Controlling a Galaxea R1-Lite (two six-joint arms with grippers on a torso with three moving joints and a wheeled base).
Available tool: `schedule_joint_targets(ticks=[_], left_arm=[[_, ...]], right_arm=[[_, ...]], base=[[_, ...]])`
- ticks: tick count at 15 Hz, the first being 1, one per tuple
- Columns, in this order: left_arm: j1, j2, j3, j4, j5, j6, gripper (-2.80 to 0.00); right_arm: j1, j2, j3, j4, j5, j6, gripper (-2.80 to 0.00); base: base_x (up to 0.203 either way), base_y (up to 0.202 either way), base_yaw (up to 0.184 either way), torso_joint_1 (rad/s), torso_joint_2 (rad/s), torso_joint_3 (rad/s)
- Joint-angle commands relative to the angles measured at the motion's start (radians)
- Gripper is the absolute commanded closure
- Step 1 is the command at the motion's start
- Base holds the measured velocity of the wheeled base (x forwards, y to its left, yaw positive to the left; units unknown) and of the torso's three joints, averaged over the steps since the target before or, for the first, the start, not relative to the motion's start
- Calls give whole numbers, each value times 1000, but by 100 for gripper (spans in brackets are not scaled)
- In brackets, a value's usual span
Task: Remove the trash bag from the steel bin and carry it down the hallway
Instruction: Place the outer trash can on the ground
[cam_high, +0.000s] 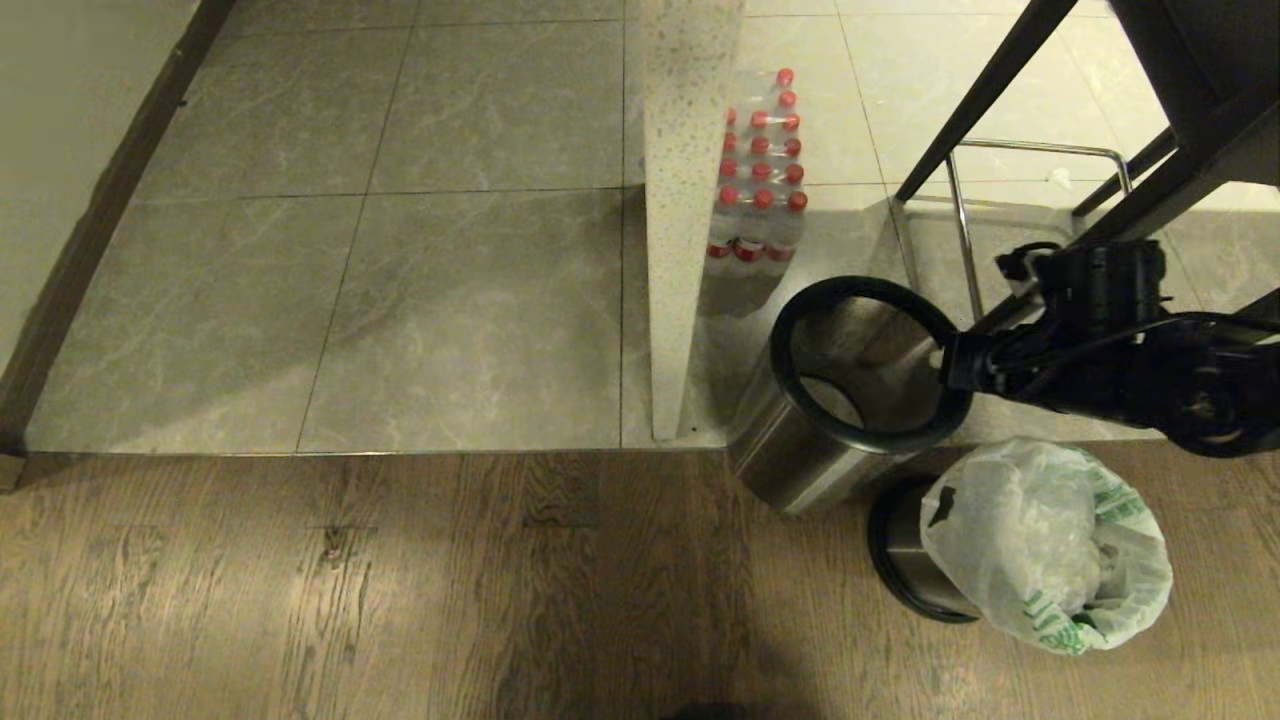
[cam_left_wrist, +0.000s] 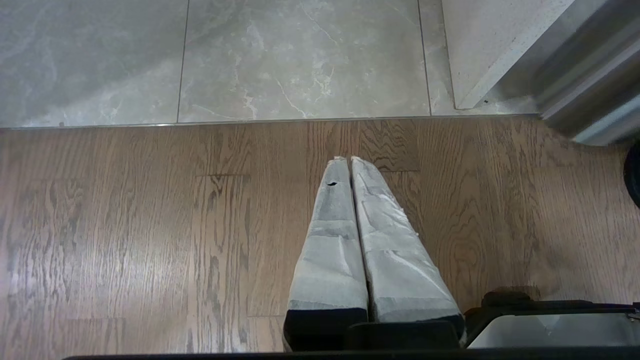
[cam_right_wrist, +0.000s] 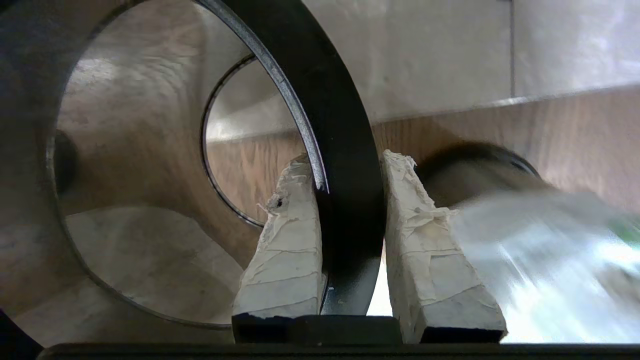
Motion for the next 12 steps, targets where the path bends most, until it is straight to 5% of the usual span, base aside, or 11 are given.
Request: schedule_joint_targets(ticks=[1, 8, 9, 12], left_arm=[[0, 1, 0, 0, 0, 0, 0], [0, 1, 0, 0, 0, 0, 0], [0, 1, 0, 0, 1, 0, 0], [0, 1, 0, 0, 1, 0, 0]], right_arm=[[15, 135, -47, -40, -8, 1, 0], [45, 356, -182, -217, -137, -14, 0], [45, 358, -171, -218, -137, -16, -280], [45, 333, -144, -216, -157, -17, -280]], base=[[0, 0, 0, 0, 0, 0], [0, 0, 0, 0, 0, 0], [0, 0, 0, 0, 0, 0], [0, 0, 0, 0, 0, 0]])
